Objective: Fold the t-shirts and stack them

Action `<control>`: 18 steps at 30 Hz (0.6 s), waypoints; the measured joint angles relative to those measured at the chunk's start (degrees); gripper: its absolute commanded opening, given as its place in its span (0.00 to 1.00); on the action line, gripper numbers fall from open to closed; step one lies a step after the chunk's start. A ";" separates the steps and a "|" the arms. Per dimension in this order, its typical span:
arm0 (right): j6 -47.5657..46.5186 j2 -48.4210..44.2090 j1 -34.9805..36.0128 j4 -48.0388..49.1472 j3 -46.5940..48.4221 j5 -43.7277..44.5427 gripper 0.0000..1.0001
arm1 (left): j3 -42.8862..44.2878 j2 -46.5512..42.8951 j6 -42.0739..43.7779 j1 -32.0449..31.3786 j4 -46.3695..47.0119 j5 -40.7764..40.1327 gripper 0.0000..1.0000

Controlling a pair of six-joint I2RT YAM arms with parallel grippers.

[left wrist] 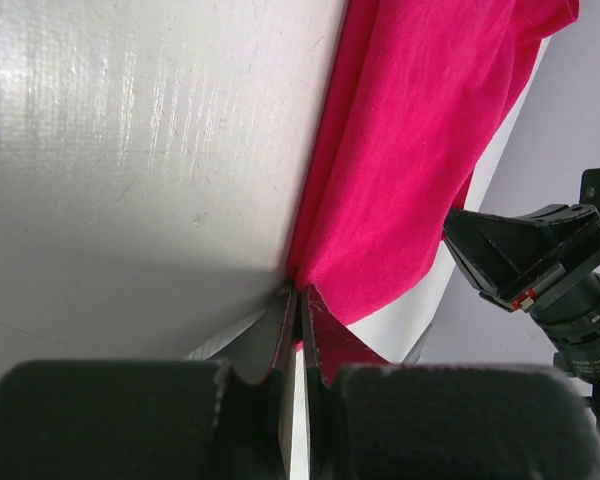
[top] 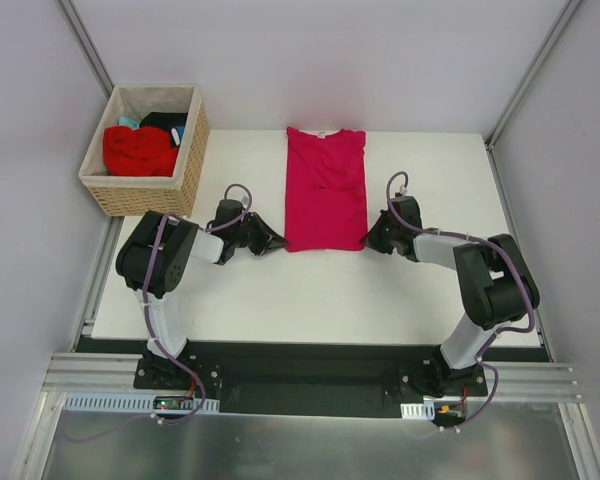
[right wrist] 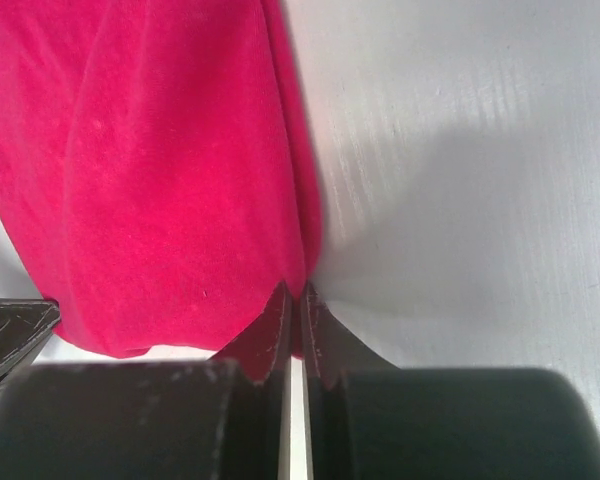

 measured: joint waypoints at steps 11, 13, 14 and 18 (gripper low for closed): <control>-1.14 -6.69 2.45 -5.42 -4.17 1.95 0.01 | -5.29 -6.36 1.29 -0.02 -2.10 -0.22 0.00; -1.36 -9.75 4.07 -7.26 -6.21 2.64 0.01 | -7.43 -9.55 1.62 -0.15 -2.89 -0.33 0.00; -1.38 -11.21 4.83 -8.13 -7.21 2.93 0.01 | -8.44 -11.02 1.68 -0.15 -3.13 -0.35 0.00; -1.16 -17.66 8.66 -10.69 -12.02 4.09 0.01 | -14.14 -19.12 1.79 -0.85 -4.26 -1.25 0.00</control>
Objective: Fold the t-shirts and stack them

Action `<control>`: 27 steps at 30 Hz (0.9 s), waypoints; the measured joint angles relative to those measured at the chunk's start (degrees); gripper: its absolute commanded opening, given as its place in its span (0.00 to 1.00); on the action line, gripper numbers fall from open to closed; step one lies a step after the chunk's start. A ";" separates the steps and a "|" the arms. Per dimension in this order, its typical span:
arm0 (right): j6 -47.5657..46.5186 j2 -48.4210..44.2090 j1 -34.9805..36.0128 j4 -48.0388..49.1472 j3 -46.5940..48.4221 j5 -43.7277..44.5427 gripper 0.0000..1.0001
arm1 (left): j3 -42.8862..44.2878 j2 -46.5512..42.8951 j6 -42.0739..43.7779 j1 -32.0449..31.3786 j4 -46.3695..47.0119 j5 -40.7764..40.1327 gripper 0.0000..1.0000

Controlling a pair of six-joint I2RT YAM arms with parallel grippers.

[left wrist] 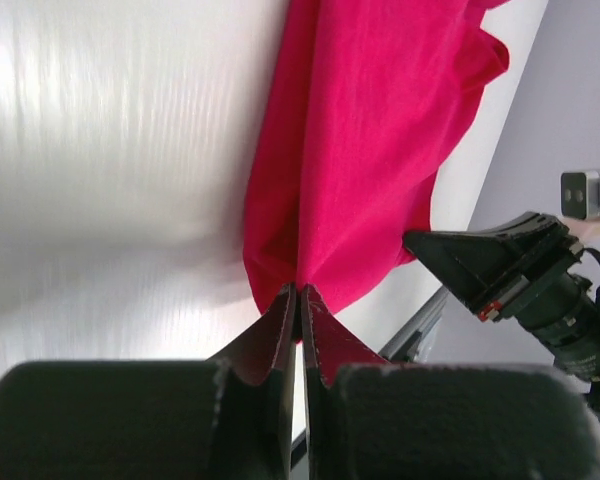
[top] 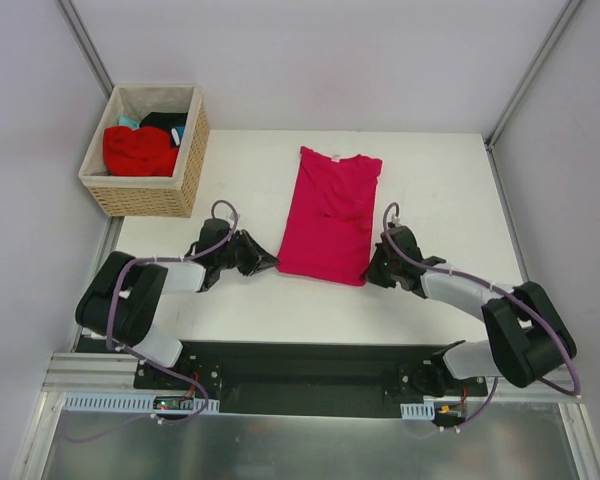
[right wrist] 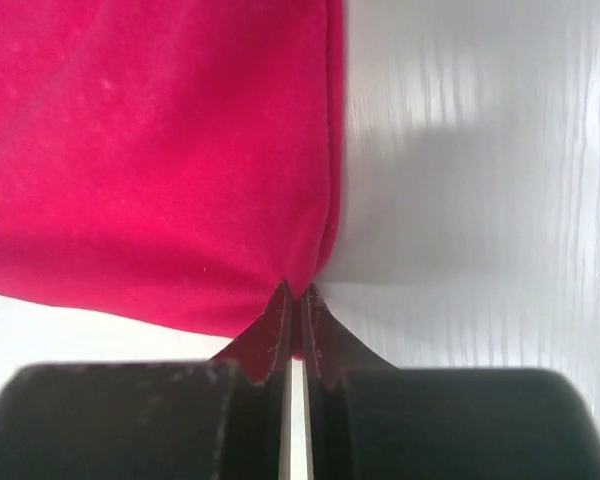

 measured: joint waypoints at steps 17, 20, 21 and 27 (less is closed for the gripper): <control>5.44 -32.87 14.86 -21.05 -5.46 13.07 0.01 | -15.10 -43.21 -1.22 -13.97 -19.89 -12.85 0.00; 6.14 -32.98 17.42 -22.95 -4.76 14.27 0.01 | -15.98 -45.75 -1.64 -14.62 -23.21 -14.25 0.00; 6.29 -32.68 18.05 -23.43 -4.37 14.82 0.01 | -15.98 -45.81 -1.62 -14.64 -23.78 -14.43 0.00; 6.45 -30.18 19.91 -24.81 -0.42 17.33 0.01 | -13.42 -41.70 -0.39 -14.67 -26.10 -15.91 0.00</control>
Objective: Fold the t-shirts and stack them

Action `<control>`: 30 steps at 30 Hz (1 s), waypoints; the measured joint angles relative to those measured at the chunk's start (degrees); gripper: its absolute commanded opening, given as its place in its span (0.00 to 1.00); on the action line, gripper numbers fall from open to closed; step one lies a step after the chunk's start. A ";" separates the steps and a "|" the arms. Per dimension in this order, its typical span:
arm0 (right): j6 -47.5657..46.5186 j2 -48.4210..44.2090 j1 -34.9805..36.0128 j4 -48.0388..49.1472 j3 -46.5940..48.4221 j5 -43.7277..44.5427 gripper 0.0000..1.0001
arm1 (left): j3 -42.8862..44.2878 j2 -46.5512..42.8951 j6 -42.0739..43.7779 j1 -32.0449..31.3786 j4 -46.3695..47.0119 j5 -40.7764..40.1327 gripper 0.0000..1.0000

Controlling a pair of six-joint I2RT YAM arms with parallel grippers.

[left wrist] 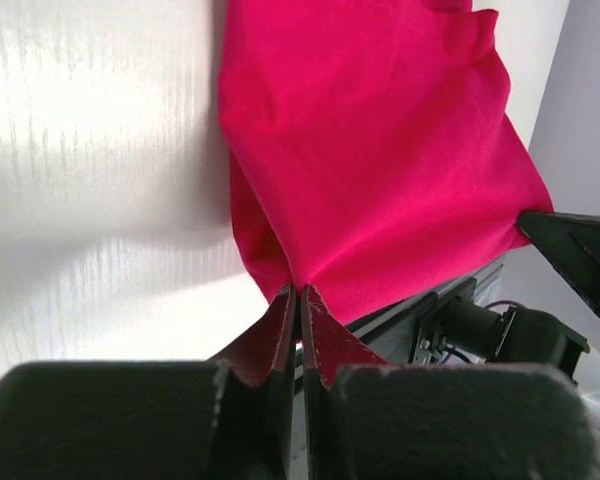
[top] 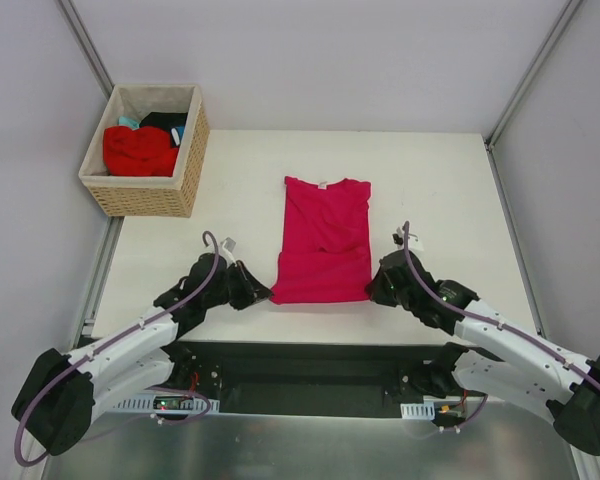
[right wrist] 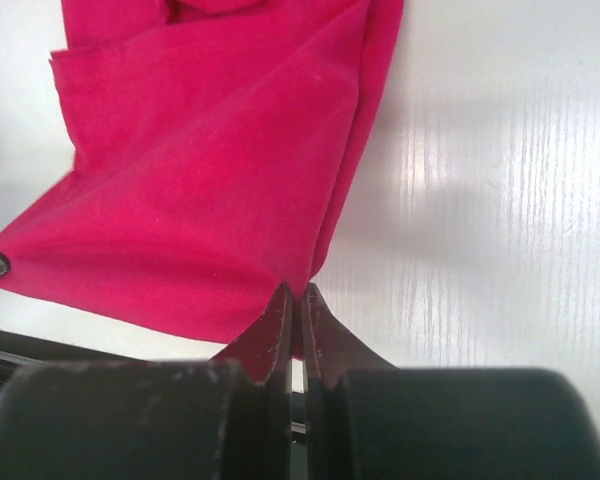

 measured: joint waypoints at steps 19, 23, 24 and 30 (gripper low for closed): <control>-0.04 -0.17 0.68 -5.81 1.77 3.61 0.01 | 5.68 17.97 1.25 -2.29 9.60 1.11 0.03; 0.07 2.91 0.68 -6.01 1.77 3.63 0.01 | 5.70 17.94 0.50 -3.32 10.14 1.46 0.03; 0.07 3.78 0.68 -5.99 1.75 3.63 0.01 | 5.70 17.90 0.24 -3.48 10.19 1.46 0.03; 0.13 10.51 0.74 -5.03 1.20 3.61 0.01 | 5.70 16.57 -1.42 -6.71 10.12 1.14 0.03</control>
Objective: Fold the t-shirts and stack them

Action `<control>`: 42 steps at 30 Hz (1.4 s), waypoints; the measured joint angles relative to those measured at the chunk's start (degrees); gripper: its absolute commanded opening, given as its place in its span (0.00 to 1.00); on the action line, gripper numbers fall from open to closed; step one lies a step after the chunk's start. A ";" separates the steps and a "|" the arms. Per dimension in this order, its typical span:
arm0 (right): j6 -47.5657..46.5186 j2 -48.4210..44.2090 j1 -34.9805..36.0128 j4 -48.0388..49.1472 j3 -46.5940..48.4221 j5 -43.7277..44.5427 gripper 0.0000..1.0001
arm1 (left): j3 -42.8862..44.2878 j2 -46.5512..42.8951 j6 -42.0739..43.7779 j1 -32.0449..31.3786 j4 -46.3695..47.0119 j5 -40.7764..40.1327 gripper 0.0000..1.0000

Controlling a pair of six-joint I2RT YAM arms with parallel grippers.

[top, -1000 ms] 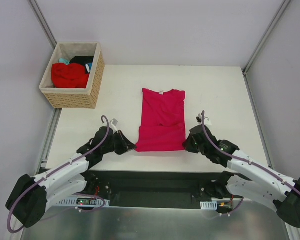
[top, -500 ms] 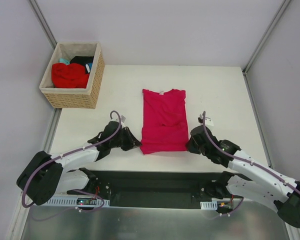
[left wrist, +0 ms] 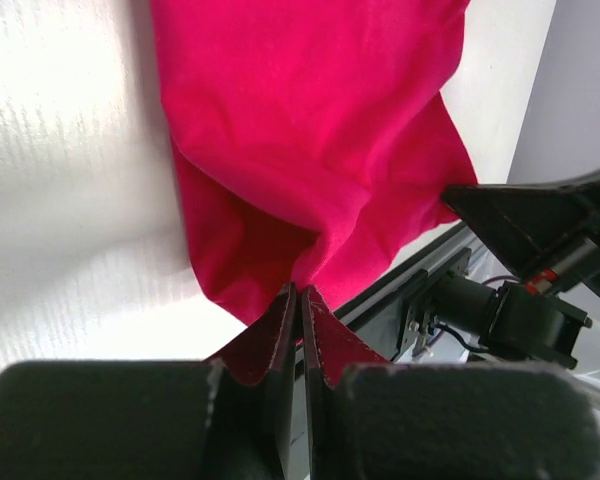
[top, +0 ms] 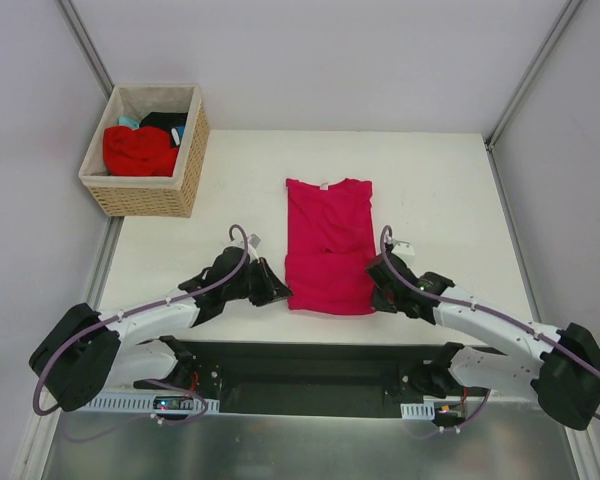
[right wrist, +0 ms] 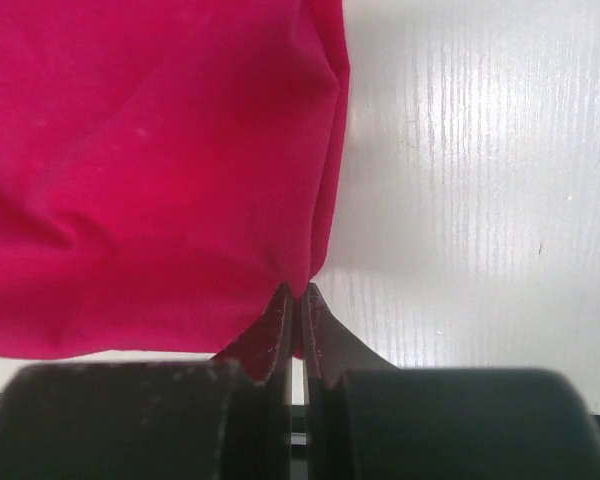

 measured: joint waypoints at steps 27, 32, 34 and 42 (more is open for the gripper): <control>0.79 4.50 1.11 -1.86 0.44 3.32 0.87 | -3.69 6.54 -7.65 -9.70 9.07 -2.29 0.99; -0.52 3.65 1.14 -4.15 4.37 5.88 0.88 | 1.22 6.73 -4.61 -9.79 2.49 -3.61 0.99; -1.42 3.80 1.14 -4.31 6.64 6.95 0.88 | 4.24 6.73 -2.73 -9.68 -0.61 -4.28 0.99; -4.70 6.88 0.98 -3.15 11.52 8.96 0.88 | 9.29 6.64 2.60 -2.56 -6.14 -4.96 0.98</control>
